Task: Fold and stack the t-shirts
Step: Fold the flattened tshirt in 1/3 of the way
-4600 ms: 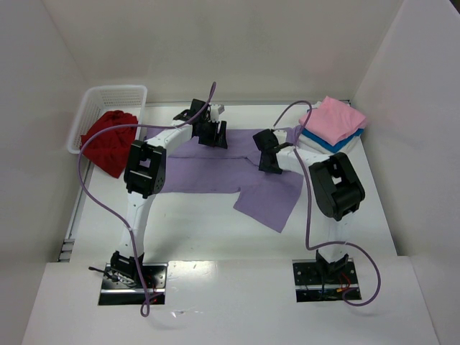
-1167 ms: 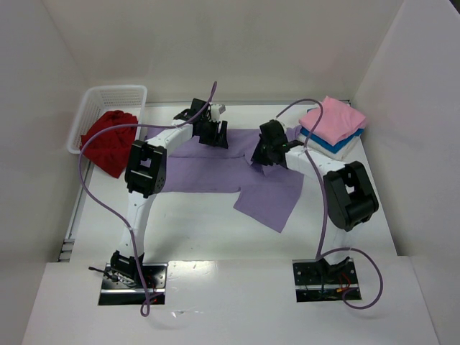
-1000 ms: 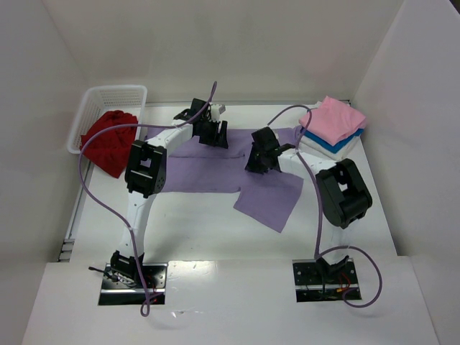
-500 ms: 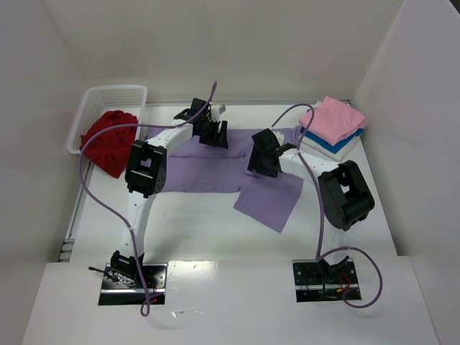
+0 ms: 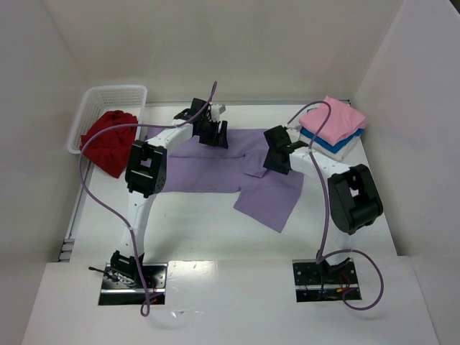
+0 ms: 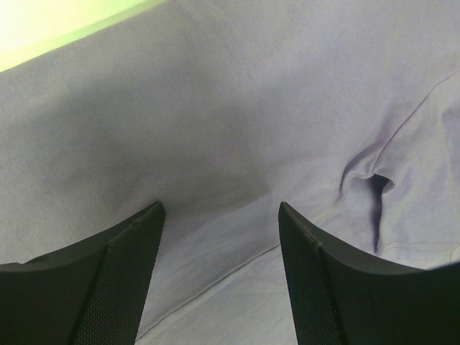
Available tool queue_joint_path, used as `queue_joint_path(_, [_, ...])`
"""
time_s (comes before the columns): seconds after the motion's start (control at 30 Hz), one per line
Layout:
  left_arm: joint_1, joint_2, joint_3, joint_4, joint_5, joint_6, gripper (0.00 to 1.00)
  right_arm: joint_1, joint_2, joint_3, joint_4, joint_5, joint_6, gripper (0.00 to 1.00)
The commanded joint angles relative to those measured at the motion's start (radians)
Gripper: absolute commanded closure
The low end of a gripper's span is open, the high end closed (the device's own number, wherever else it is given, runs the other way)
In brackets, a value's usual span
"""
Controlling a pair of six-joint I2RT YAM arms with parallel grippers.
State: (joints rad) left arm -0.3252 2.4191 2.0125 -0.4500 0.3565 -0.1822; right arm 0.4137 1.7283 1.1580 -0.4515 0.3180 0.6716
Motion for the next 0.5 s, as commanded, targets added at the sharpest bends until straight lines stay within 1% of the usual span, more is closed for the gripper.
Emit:
queue_joint_path(0.0, [-0.002, 0.094, -0.021, -0.082, -0.008, 0.029, 0.26, -0.010, -0.003, -0.027, -0.018, 0.047, 0.016, 0.49])
queue_joint_path(0.33, [-0.002, 0.094, -0.021, -0.082, -0.008, 0.029, 0.26, -0.010, 0.037, -0.055, 0.045, 0.007, 0.016, 0.50])
queue_joint_path(0.37, [-0.002, 0.094, -0.021, -0.082, -0.008, 0.038, 0.26, -0.010, 0.049, -0.055, 0.057, 0.007, 0.016, 0.47])
queue_joint_path(0.47, [-0.002, 0.094, -0.021, -0.082, -0.008, 0.038, 0.26, -0.010, 0.083, -0.034, 0.066, -0.002, 0.016, 0.47])
